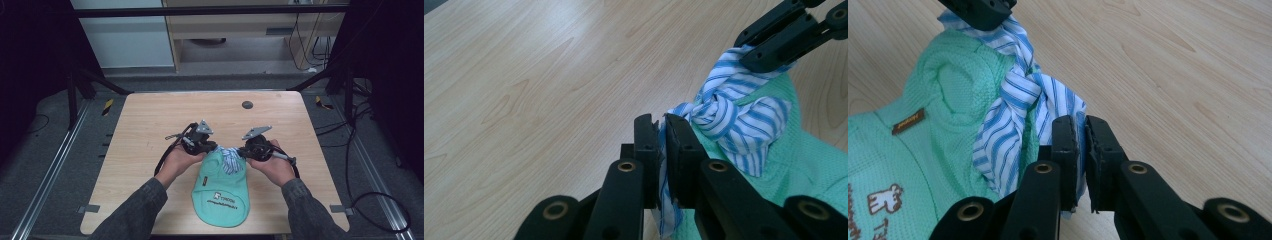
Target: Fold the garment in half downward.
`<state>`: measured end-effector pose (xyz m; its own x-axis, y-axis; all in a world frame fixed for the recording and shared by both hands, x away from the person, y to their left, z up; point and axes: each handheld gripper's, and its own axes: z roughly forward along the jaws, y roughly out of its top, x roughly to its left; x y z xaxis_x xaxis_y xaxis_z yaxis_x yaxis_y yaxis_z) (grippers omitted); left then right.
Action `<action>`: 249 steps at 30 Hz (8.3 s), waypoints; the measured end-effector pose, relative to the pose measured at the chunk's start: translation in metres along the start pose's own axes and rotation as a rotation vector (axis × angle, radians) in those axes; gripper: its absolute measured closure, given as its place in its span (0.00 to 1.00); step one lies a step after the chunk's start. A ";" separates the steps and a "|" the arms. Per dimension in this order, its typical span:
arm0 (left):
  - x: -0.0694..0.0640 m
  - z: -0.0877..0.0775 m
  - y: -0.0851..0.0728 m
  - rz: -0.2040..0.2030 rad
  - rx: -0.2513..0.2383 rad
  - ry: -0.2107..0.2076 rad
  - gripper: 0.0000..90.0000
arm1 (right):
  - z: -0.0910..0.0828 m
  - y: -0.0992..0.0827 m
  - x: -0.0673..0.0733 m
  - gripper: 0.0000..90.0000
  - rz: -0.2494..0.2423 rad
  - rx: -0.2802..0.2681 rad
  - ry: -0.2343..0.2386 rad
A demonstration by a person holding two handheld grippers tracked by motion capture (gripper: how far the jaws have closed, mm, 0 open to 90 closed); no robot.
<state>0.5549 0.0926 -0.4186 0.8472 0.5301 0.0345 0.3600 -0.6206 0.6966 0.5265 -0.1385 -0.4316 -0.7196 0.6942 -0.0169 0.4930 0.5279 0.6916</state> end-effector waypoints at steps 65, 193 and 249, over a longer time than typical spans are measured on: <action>0.025 -0.022 0.028 0.042 -0.046 0.074 0.94 | -0.010 0.054 -0.019 0.94 -0.131 -0.015 -0.074; -0.042 -0.028 -0.052 0.074 -0.111 0.084 0.90 | -0.008 -0.020 0.051 0.91 -0.285 -0.056 -0.073; -0.061 -0.032 -0.105 0.058 -0.103 0.018 0.76 | -0.005 -0.050 0.082 0.74 -0.287 -0.018 0.002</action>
<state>0.4527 0.1437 -0.4711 0.8580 0.5058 0.0890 0.2680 -0.5887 0.7626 0.4405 -0.1109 -0.4636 -0.8294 0.5168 -0.2120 0.2608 0.6939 0.6712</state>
